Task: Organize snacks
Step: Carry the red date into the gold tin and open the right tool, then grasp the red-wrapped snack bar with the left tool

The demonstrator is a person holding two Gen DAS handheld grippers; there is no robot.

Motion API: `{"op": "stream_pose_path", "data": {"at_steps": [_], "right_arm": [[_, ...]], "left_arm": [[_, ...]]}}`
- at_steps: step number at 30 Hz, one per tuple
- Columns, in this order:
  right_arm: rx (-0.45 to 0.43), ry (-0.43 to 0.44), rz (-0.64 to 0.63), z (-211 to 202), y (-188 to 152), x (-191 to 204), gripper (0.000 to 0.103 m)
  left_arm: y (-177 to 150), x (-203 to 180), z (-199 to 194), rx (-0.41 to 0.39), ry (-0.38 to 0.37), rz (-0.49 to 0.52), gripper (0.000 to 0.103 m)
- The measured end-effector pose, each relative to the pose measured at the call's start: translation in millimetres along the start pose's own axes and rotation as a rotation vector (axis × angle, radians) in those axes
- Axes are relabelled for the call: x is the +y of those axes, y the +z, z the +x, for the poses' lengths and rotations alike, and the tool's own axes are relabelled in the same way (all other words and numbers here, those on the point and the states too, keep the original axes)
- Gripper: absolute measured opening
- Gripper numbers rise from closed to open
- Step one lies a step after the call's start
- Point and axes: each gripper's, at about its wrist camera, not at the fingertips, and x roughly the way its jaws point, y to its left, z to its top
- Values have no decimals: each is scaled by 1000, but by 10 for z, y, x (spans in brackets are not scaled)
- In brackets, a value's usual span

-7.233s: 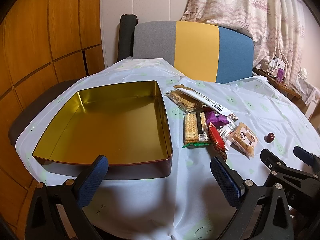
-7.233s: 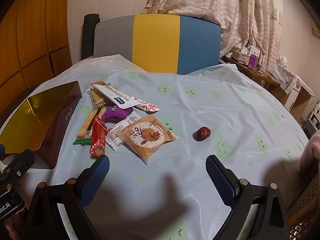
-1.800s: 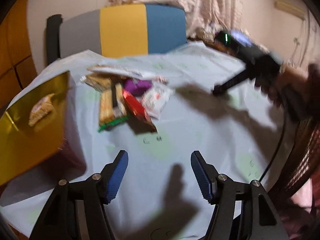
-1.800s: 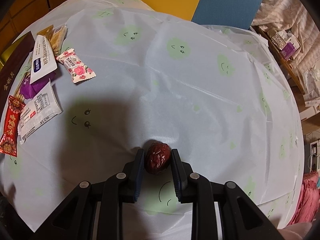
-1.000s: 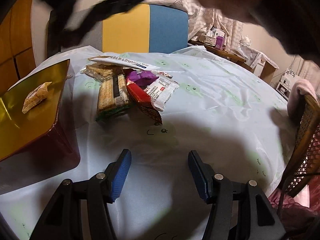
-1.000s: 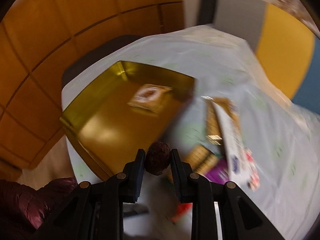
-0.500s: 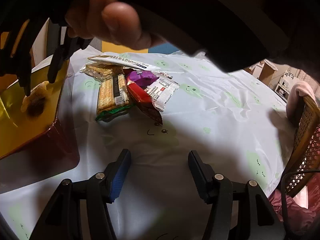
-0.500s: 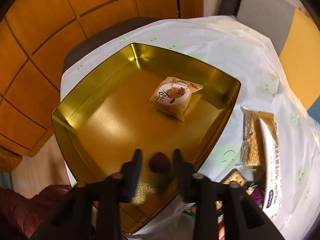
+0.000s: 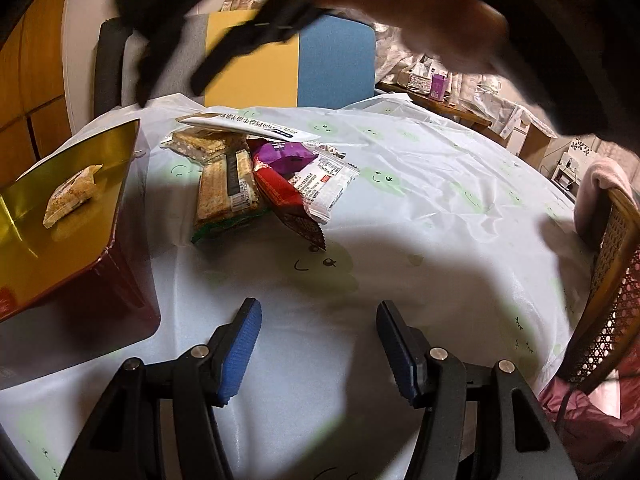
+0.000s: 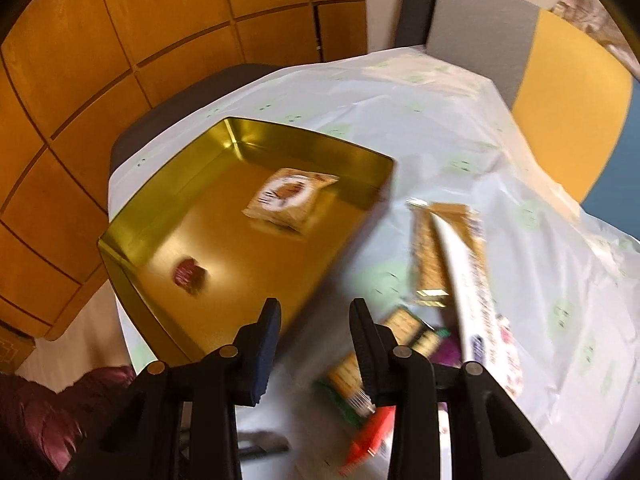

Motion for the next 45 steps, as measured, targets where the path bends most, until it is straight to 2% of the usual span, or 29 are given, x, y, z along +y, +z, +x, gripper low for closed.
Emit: {"op": "stream_pose_path", "data": {"at_steps": [5, 13, 21, 24, 27, 29, 36, 38, 45], "right_arm": [[-6, -46, 56, -208, -298, -324, 36], [46, -149, 160, -349, -887, -964, 36], [101, -296, 250, -369, -1352, -1599, 36], [93, -309, 330, -355, -1516, -1815, 36], [111, -335, 332, -307, -1530, -1858, 36], [110, -311, 334, -292, -1515, -1852, 36], [141, -318, 294, -241, -1520, -1742, 36], [135, -313, 288, -264, -1524, -1702, 36], [124, -315, 282, -312, -1511, -1648, 36]], "left_arm": [[7, 4, 3, 7, 9, -7, 63], [23, 14, 27, 27, 28, -21, 69], [84, 11, 57, 67, 43, -34, 70], [143, 16, 68, 90, 50, -57, 65], [230, 29, 69, 107, 45, -76, 59], [290, 16, 34, 95, 52, -78, 59], [532, 53, 45, 103, 65, -133, 58], [598, 80, 90, 113, 89, -147, 58], [796, 205, 340, 168, 122, -211, 47]]}}
